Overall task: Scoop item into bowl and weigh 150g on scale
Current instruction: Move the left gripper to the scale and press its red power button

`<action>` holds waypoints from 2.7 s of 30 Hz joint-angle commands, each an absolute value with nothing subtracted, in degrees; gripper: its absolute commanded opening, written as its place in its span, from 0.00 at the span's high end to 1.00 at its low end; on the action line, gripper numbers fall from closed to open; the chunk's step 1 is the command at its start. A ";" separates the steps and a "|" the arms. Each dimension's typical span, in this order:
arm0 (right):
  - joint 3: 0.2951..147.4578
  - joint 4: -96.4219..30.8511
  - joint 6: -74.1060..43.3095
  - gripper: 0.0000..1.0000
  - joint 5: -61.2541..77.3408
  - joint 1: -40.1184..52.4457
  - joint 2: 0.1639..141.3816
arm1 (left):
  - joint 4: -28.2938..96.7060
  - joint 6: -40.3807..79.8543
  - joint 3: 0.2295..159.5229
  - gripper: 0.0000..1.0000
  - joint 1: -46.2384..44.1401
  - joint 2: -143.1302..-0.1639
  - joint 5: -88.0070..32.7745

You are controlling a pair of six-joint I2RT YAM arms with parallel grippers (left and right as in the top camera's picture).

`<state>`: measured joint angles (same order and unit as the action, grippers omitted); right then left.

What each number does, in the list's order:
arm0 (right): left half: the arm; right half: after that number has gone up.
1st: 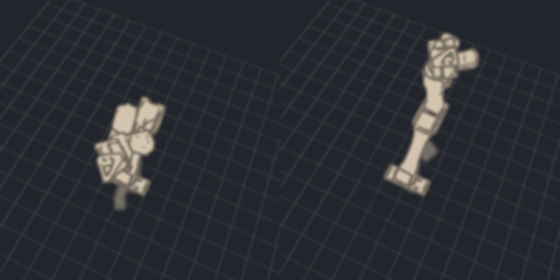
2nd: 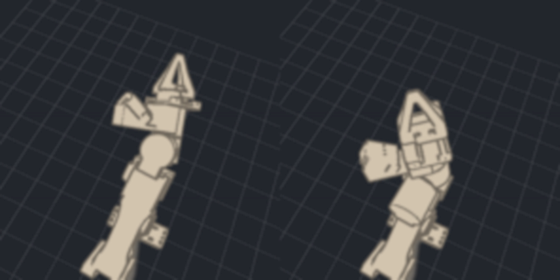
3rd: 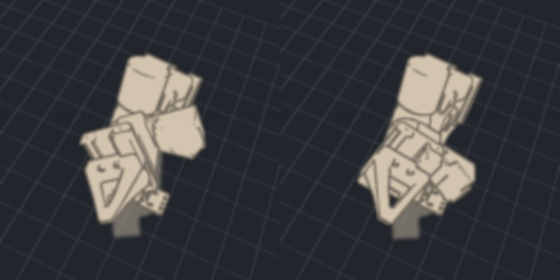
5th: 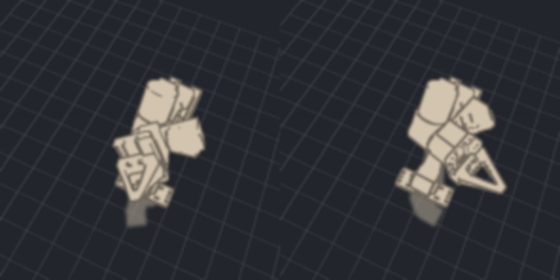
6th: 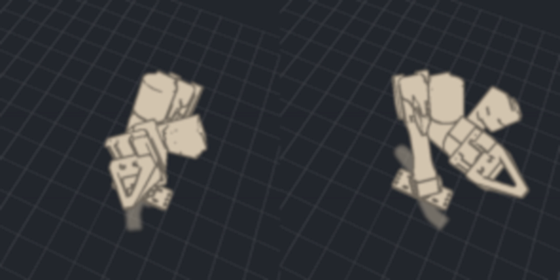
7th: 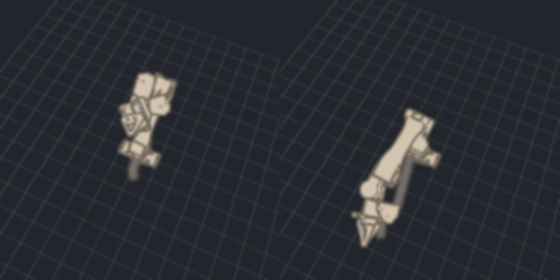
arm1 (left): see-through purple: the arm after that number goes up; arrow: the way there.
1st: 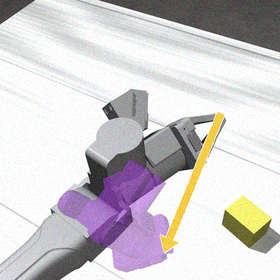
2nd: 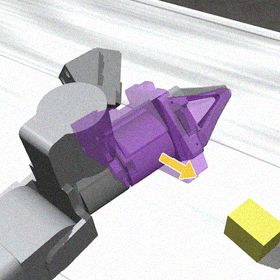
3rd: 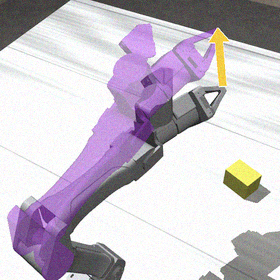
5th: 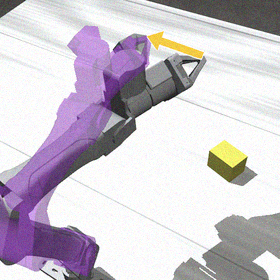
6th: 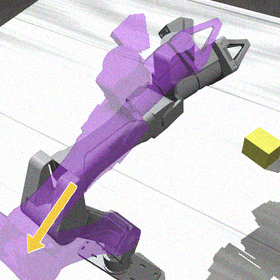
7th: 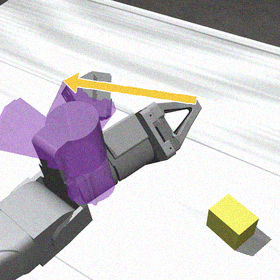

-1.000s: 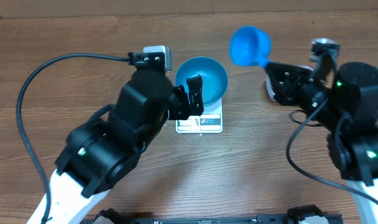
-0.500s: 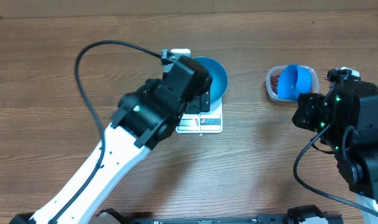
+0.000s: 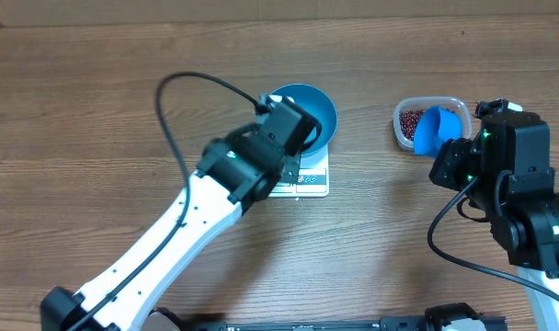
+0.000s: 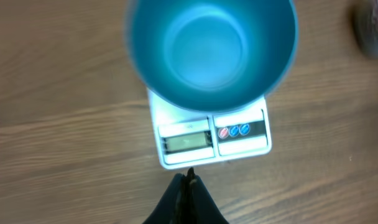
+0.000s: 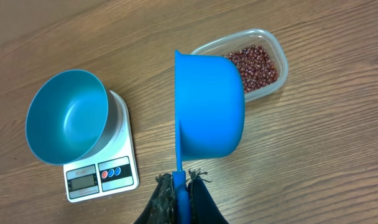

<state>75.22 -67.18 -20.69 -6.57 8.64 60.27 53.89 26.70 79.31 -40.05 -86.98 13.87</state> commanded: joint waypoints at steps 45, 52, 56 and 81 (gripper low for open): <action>76.47 -67.40 -20.10 0.96 -7.68 8.56 60.03 | 27.73 -1.17 63.75 0.96 -40.21 -101.80 4.89; 76.47 -67.40 -20.10 0.96 -7.68 8.56 60.03 | 26.15 -1.30 63.75 0.96 -40.21 -103.68 4.86; 76.47 -67.40 -20.10 0.96 -7.68 8.56 60.03 | 25.39 -1.32 63.75 0.96 -40.21 -103.79 4.86; 76.47 -67.35 -20.10 0.96 -7.68 8.56 60.03 | 24.53 -1.32 63.75 0.96 -40.21 -104.66 4.40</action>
<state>75.22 -67.59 -20.56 -6.87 8.64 60.29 24.82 -0.23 63.99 -40.05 -103.00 4.10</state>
